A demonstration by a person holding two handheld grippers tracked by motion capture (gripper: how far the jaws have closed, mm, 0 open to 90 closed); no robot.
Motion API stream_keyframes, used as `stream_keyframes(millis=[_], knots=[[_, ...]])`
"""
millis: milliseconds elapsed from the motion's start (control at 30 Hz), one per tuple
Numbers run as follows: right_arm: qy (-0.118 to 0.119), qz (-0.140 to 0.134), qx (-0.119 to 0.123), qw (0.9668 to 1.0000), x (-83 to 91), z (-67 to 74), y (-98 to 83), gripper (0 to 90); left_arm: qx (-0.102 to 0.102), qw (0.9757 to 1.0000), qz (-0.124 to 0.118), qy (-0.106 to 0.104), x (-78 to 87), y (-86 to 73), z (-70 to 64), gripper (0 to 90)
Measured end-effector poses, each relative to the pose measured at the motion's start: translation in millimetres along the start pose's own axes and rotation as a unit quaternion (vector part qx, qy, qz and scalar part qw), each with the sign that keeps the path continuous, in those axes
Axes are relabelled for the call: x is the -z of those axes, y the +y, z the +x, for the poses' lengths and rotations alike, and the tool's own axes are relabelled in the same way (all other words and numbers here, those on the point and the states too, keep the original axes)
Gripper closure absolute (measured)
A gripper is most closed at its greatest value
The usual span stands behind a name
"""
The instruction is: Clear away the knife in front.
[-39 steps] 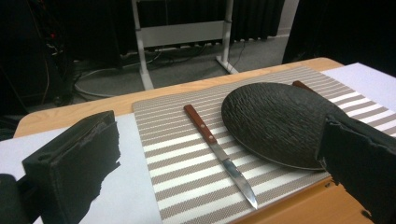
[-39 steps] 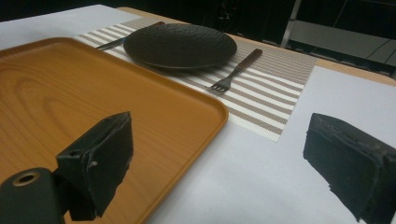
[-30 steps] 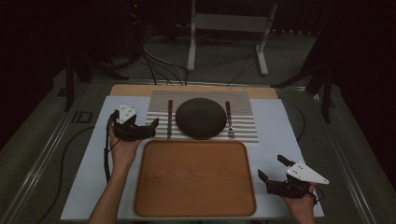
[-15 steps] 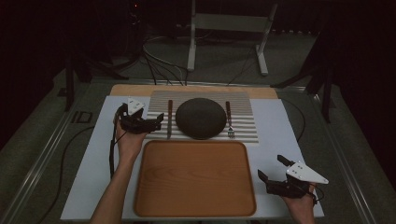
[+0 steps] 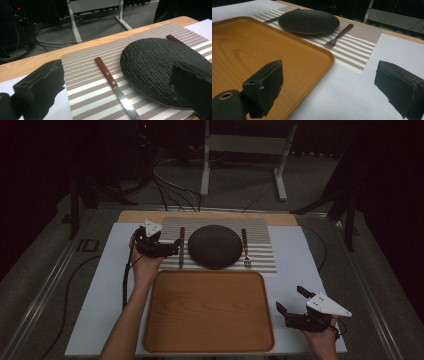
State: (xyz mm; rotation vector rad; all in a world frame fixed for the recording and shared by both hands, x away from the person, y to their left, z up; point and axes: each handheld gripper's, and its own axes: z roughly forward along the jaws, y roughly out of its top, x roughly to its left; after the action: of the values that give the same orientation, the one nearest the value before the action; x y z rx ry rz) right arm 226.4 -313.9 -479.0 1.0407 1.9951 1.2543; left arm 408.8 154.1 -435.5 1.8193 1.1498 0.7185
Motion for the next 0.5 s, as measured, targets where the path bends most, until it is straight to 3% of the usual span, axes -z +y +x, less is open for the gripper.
stream_keyframes(millis=[500], knots=[[0.001, 0.003, 0.0, 1.0, -0.7, -0.5, -0.5, 8.2, 0.003, 0.9997, 0.022, 0.006, -26.4, -4.3, -0.4, 1.0]])
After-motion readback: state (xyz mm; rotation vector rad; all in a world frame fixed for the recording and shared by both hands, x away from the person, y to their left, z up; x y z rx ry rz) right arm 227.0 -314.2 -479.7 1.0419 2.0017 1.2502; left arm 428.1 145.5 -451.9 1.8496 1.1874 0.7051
